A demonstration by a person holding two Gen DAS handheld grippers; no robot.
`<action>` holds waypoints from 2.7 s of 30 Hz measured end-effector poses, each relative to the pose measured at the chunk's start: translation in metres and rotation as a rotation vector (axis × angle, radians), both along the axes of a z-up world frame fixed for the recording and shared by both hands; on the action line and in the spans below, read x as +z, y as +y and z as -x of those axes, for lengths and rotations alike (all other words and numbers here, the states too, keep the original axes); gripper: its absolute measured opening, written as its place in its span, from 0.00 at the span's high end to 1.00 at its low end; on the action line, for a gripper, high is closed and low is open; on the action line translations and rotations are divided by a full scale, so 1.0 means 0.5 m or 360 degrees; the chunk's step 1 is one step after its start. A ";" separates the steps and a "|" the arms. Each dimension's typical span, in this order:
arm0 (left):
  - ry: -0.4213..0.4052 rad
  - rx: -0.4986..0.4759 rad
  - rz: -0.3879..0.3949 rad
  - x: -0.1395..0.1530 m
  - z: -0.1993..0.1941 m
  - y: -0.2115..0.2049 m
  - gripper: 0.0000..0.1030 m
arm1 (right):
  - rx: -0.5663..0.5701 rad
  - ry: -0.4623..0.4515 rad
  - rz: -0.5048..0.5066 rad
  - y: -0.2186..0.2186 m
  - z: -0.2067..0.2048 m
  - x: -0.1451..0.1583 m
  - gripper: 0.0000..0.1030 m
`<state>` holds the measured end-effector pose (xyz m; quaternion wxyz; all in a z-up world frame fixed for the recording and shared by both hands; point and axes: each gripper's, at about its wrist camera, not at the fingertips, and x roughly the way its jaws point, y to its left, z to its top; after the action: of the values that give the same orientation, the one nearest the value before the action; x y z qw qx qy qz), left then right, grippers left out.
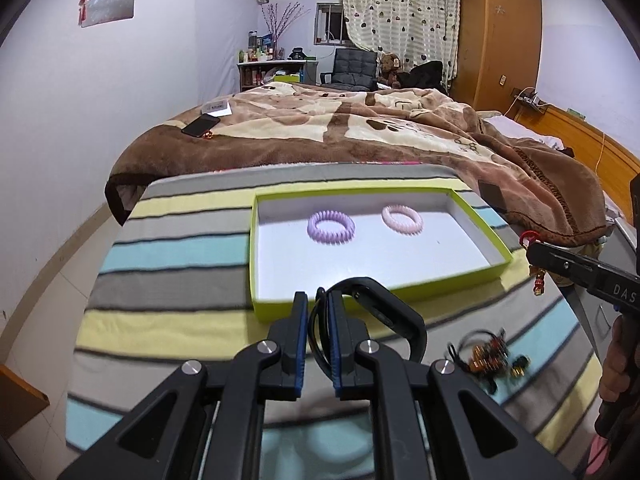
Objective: Organize jewelry
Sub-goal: 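Carry the black band and red ornament into the green box and release both, then move both open tools back over the remaining jewelry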
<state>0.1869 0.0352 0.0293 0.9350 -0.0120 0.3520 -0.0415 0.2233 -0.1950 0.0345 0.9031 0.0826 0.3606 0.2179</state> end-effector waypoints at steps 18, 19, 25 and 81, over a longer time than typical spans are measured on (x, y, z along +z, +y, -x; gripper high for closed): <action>0.0142 0.0095 -0.0043 -0.043 -0.191 0.037 0.90 | -0.0019 0.0086 0.0201 0.045 -0.188 -0.040 0.85; 0.0153 0.0103 -0.0047 -0.047 -0.202 0.041 0.90 | -0.0021 0.0091 0.0215 0.049 -0.194 -0.043 0.85; 0.0190 0.0116 -0.0119 -0.065 -0.242 0.040 0.90 | -0.0037 0.0150 0.0282 0.057 -0.240 -0.071 0.85; -0.0139 0.0038 0.0079 0.015 0.092 0.012 0.76 | -0.0023 -0.0215 0.0192 0.023 0.138 0.030 0.78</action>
<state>0.1409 0.0411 0.0370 0.9493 -0.0377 0.3096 -0.0394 0.1543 -0.1835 0.0495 0.9303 0.0157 0.3108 0.1943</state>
